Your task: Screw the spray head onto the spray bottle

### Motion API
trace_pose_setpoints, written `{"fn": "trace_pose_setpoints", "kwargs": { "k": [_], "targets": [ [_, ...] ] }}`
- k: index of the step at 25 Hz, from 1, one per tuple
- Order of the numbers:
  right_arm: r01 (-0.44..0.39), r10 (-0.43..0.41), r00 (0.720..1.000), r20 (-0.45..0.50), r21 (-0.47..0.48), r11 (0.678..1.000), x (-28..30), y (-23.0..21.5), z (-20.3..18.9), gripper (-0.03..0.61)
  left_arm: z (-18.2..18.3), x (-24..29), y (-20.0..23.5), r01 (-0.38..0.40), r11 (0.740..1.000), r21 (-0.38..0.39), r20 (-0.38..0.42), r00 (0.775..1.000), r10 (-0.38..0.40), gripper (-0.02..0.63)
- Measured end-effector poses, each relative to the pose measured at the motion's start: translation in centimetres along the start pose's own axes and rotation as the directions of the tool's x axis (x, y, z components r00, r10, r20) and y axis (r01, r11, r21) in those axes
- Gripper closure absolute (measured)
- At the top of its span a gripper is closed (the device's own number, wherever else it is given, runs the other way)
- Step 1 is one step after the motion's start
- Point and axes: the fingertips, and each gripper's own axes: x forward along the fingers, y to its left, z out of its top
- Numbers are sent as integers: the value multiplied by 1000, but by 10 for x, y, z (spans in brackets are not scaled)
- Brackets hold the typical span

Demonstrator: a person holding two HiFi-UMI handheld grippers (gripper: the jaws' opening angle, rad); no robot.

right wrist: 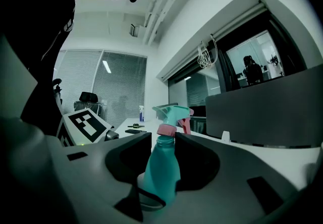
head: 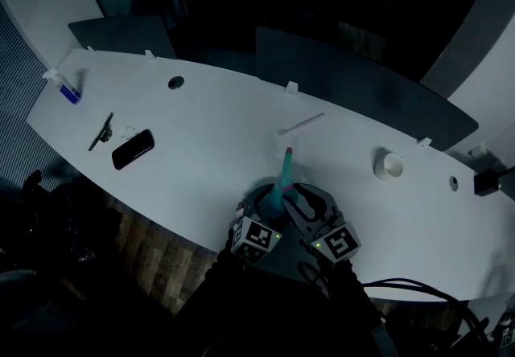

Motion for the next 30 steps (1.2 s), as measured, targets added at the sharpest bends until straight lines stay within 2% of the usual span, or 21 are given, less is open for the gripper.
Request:
{"fn": "trace_pose_setpoints", "kwargs": {
  "k": [5, 8, 11, 14, 18, 21, 22, 24, 30],
  "targets": [
    [67, -67, 998, -10, 41, 997, -11, -7, 14, 446, 0, 0, 0, -2, 1000, -1, 0, 1000, 2, 265],
    [105, -104, 994, -35, 24, 994, -10, -9, 30, 444, -2, 0, -1, -3, 1000, 0, -1, 1000, 3, 265],
    [94, -95, 993, -69, -13, 995, 1, -5, 42, 391, 1, -1, -1, -6, 1000, -3, 1, 1000, 6, 265],
    [102, -101, 986, -131, 0, 995, 15, -5, 38, 380, 1, -1, -1, -8, 1000, -5, -2, 1000, 8, 265],
    [164, -160, 972, -171, 9, 986, 26, -16, 26, 380, 0, -2, -2, -13, 1000, -8, -2, 1000, 13, 265],
    [165, -163, 966, -202, -9, 986, 31, -18, 24, 382, 0, -3, -3, -14, 1000, -10, -2, 1000, 14, 265],
    [163, -161, 966, -202, -8, 987, 31, -17, 25, 384, 0, -3, -3, -14, 1000, -10, -2, 1000, 14, 265],
    [162, -160, 970, -184, -5, 987, 28, -17, 30, 480, 0, -4, -3, -14, 1000, -10, -2, 1000, 14, 265],
    [120, -120, 991, -57, 2, 993, 20, -5, 48, 486, -2, -5, -3, -18, 1000, -11, -2, 1000, 17, 265]
  ]
}}
